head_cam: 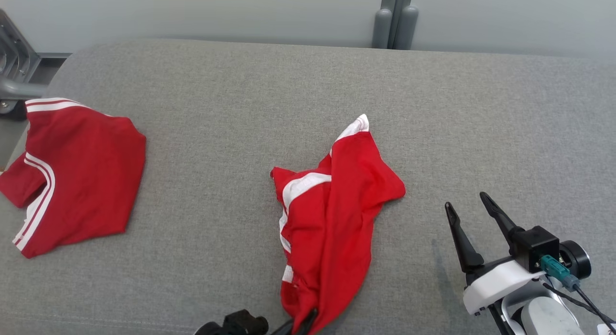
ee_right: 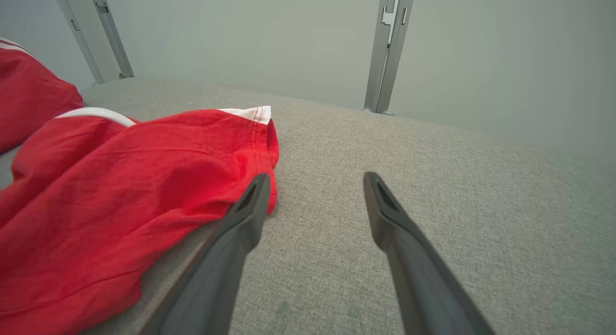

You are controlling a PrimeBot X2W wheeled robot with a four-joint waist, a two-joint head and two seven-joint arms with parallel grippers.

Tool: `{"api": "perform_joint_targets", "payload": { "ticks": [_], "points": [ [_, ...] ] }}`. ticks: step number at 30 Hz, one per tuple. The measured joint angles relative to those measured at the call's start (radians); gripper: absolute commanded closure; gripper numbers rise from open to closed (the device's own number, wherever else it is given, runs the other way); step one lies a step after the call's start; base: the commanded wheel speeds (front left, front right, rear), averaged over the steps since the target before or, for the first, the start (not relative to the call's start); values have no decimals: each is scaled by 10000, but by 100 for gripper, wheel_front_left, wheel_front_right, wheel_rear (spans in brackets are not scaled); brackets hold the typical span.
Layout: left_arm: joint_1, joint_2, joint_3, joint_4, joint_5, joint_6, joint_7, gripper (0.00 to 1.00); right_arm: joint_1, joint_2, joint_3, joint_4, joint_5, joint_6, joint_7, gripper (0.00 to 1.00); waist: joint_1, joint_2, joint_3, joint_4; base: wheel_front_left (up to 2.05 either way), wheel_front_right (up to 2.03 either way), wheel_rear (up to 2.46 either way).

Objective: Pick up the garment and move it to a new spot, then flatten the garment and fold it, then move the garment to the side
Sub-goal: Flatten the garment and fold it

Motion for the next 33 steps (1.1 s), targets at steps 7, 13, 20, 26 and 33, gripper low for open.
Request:
{"api": "perform_joint_targets", "payload": {
  "ticks": [7,13,20,26,33],
  "points": [
    [-103,-40,-579,416,430,-52,-6,87,-258,-12,192,84,-90,86,0,0,0,0,77,-220,0,0,0],
    [-567,-500,-504,614,29,-105,-88,0,-1238,-96,431,90,-274,180,0,0,0,0,241,-320,0,0,0],
    [-219,-1003,-546,-247,-2832,-148,393,0,-1685,-182,616,219,-451,259,-2,0,1,0,227,-236,0,0,0],
    [-545,-842,299,-1714,-4297,-148,416,0,-1672,-194,742,464,-431,265,0,0,0,0,142,-150,0,0,0],
    [-781,-165,3062,-911,-5613,-113,192,0,-1637,-88,857,671,-337,341,-2,0,0,0,31,-240,0,0,0]
  ]
}}
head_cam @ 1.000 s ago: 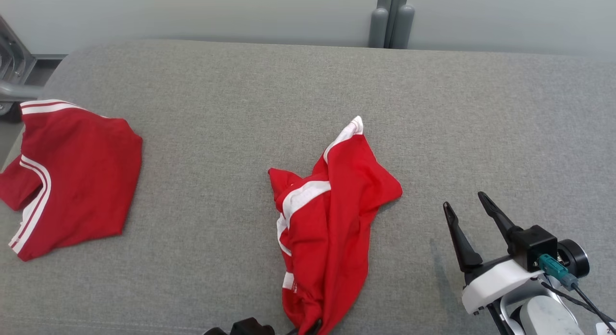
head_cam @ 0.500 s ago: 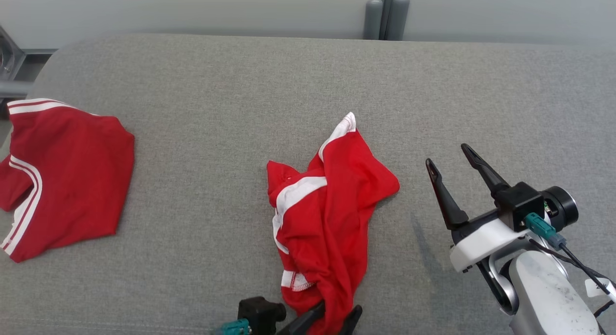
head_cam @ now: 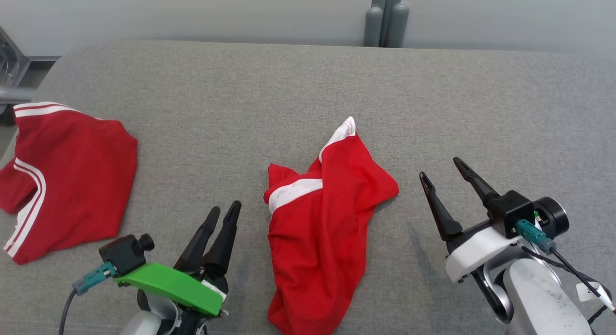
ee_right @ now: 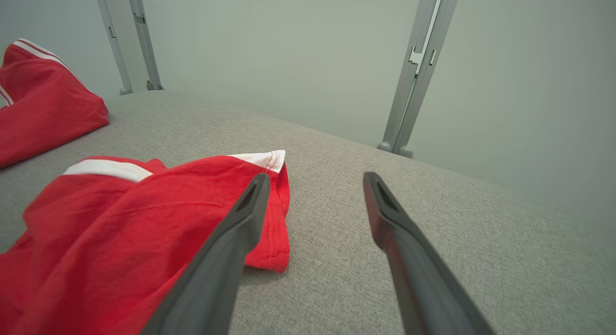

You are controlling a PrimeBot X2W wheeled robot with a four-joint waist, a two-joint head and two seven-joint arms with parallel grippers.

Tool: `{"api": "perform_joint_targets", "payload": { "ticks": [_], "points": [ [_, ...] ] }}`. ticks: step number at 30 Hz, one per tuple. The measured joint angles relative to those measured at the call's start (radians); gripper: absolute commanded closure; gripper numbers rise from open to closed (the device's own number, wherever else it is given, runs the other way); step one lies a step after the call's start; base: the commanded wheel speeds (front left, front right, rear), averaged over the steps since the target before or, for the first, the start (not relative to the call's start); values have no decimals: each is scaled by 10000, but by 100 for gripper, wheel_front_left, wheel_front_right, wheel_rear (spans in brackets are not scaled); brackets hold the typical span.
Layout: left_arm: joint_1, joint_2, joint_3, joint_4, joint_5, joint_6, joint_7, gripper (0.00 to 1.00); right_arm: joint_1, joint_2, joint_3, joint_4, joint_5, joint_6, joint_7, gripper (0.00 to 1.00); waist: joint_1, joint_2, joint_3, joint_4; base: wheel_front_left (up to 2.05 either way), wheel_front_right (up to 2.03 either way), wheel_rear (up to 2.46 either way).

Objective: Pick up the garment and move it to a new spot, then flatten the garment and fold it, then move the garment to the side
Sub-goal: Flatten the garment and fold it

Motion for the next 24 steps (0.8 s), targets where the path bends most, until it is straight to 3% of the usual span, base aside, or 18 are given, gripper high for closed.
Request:
{"api": "perform_joint_targets", "payload": {
  "ticks": [4,10,24],
  "points": [
    [-48,63,111,769,-1022,-6,573,0,85,-21,4,63,10,0,2,0,0,0,-7,-94,0,0,0],
    [-128,-533,10,1124,-2746,-6,1758,0,84,-15,73,88,10,2,2,0,0,0,54,-386,0,0,0],
    [-1381,-169,44,2272,-2863,167,3003,0,69,29,81,109,27,4,2,0,0,0,389,-1148,0,0,0]
  ]
}}
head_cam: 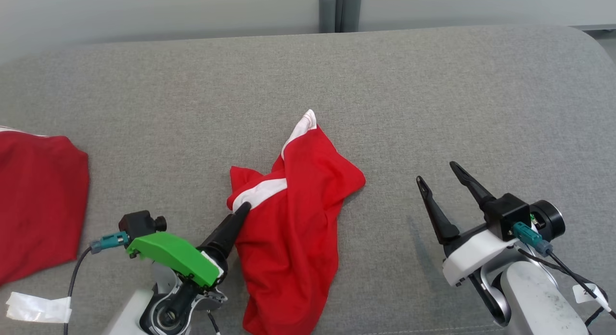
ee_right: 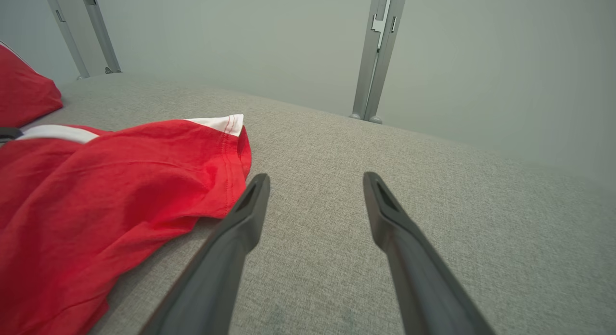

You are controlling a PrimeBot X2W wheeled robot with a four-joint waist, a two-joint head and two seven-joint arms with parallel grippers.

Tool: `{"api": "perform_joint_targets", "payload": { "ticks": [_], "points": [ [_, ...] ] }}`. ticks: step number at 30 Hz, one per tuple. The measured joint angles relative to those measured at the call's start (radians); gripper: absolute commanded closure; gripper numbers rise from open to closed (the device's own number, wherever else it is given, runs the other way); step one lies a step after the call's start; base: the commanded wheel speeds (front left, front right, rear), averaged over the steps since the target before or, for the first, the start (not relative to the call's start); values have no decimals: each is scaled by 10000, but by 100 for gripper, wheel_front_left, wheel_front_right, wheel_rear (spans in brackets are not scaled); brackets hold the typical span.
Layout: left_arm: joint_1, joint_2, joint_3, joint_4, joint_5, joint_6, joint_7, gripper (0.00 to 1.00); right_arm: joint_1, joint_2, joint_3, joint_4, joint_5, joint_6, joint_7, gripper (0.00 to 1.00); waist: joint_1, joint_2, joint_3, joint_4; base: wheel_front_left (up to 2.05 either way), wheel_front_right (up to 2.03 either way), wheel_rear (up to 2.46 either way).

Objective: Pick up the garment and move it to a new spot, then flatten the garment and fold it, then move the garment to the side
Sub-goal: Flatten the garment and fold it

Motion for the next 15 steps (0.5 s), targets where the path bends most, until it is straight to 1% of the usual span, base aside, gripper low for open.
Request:
{"api": "perform_joint_targets", "payload": {
  "ticks": [5,7,8,11,15],
  "points": [
    [-202,13,-366,322,263,0,247,0,-4,2,-130,0,100,-6,0,0,0,0,111,-160,0,0,0],
    [-337,6,-389,368,403,0,201,62,-8,6,-153,-2,100,-6,0,0,0,0,131,-180,0,0,0],
    [-444,25,-389,374,589,0,134,100,-13,12,-153,-4,100,-6,0,0,0,0,138,-186,0,0,0],
    [-936,198,-401,221,1214,-27,-121,100,-92,65,-111,-4,100,-6,0,0,0,0,144,-222,0,0,0],
    [-1994,671,-658,-316,2303,-54,-282,100,-114,100,-81,0,109,-6,0,0,0,0,63,-272,0,0,0]
  ]
}}
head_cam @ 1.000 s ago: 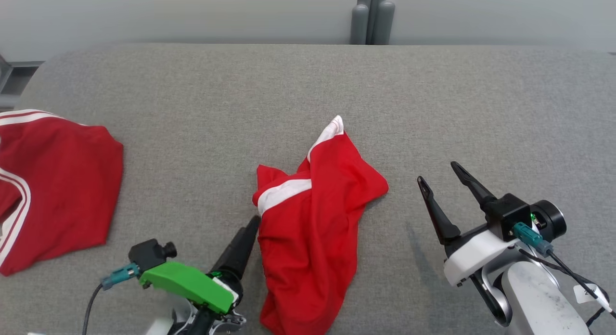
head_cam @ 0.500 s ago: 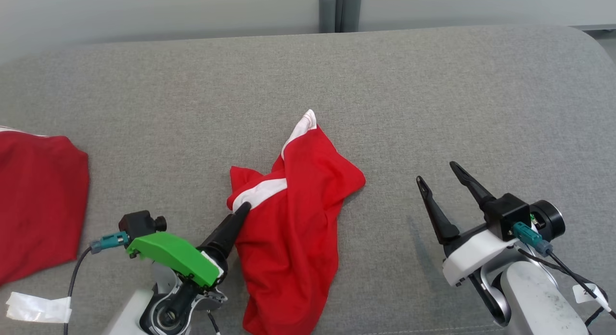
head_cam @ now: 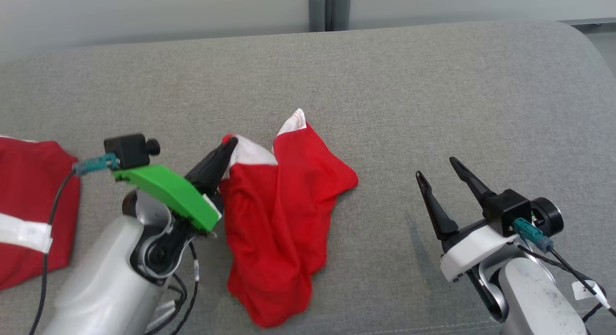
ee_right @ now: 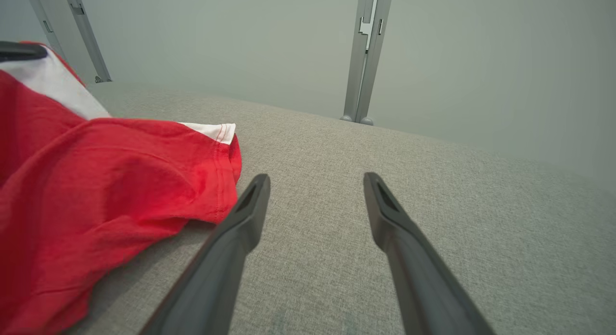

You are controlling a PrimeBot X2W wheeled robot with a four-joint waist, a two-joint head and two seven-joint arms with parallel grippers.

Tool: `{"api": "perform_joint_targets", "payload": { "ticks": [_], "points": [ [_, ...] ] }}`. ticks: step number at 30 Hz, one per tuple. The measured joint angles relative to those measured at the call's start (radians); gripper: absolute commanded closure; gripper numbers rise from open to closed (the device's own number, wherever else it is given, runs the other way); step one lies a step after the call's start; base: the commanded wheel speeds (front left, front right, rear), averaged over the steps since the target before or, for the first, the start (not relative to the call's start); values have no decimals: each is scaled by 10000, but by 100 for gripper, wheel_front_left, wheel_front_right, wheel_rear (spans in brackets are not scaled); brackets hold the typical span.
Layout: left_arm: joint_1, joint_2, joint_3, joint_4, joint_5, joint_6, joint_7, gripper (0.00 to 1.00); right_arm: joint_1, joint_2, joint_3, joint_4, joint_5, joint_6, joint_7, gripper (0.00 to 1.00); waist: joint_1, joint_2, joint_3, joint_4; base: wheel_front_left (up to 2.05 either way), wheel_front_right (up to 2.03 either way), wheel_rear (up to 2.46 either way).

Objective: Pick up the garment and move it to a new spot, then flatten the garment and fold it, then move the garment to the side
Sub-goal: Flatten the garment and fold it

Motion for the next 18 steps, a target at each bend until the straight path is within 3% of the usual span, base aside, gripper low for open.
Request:
{"api": "perform_joint_targets", "payload": {
  "ticks": [9,14,18],
  "points": [
    [-1479,-81,-1158,-1827,1421,-100,253,100,12,226,71,73,173,0,0,0,0,0,-206,-245,0,0,0],
    [-1408,-345,-2157,-2255,1941,-104,514,100,76,232,-19,63,215,-36,0,0,0,0,-241,-404,0,0,0],
    [-417,-125,-2382,-1925,2199,-65,520,100,292,222,-150,59,221,-104,0,0,0,0,-196,-394,0,0,0]
  ]
}}
